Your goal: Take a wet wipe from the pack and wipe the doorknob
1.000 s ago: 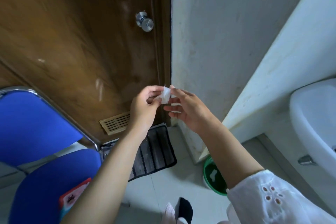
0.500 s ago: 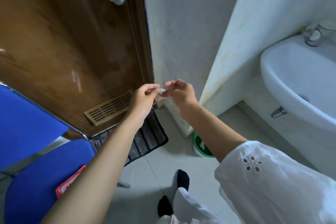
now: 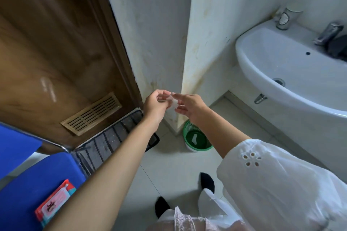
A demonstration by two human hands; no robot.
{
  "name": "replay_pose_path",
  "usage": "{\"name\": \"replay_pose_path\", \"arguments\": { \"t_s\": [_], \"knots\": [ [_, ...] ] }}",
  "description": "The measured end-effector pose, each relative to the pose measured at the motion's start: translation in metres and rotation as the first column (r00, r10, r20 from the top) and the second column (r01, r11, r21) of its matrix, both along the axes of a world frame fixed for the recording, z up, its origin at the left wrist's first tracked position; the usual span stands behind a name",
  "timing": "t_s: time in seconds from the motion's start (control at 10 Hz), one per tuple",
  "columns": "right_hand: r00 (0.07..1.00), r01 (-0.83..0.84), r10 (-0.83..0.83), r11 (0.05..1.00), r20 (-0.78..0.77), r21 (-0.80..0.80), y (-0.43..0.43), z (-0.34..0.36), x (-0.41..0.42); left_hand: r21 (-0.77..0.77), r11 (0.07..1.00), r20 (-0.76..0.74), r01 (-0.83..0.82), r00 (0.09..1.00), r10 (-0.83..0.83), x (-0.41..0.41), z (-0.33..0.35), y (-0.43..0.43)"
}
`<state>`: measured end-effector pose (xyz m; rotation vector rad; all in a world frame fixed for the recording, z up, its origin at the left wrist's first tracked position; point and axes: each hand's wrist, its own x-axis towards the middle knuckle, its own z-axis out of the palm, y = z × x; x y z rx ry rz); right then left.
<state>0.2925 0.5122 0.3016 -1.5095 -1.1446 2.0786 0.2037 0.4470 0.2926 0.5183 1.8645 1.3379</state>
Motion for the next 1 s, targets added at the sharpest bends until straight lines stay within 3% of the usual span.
{"name": "replay_pose_path", "arguments": {
  "t_s": [0.2, 0.3, 0.4, 0.5, 0.6, 0.8, 0.9, 1.0],
  "knots": [
    [0.990, -0.076, 0.083, 0.995, 0.118, -0.062, 0.038, -0.008, 0.030, -0.225, 0.952, -0.098, 0.207, 0.967, -0.233, 0.013, -0.027, 0.029],
    [0.949, -0.126, 0.123, 0.992, 0.291, -0.011, 0.062, -0.020, 0.046, -0.383, 0.867, -0.186, 0.320, 0.892, -0.412, 0.021, -0.041, 0.042],
    [0.846, -0.250, 0.180, 0.965, 0.501, 0.075, 0.082, -0.042, 0.050, -0.588, 0.709, -0.304, 0.388, 0.706, -0.639, 0.037, -0.050, 0.055],
    [0.759, -0.394, 0.183, 0.893, 0.625, 0.218, 0.096, -0.061, 0.053, -0.644, 0.610, -0.274, 0.462, 0.605, -0.747, 0.051, -0.056, 0.067],
    [0.730, -0.438, 0.167, 0.859, 0.663, 0.266, 0.103, -0.071, 0.057, -0.693, 0.521, -0.240, 0.498, 0.522, -0.818, 0.054, -0.062, 0.074],
    [0.661, -0.536, 0.265, 0.821, 0.702, 0.194, 0.129, -0.091, 0.075, -0.741, 0.448, -0.171, 0.500, 0.505, -0.846, 0.055, -0.079, 0.082],
    [0.663, -0.506, 0.276, 0.850, 0.696, 0.145, 0.137, -0.089, 0.084, -0.744, 0.451, -0.164, 0.493, 0.519, -0.839, 0.056, -0.082, 0.083],
    [0.629, -0.562, 0.307, 0.815, 0.714, 0.144, 0.139, -0.089, 0.088, -0.716, 0.476, -0.173, 0.510, 0.532, -0.829, 0.057, -0.081, 0.089]
  ]
}}
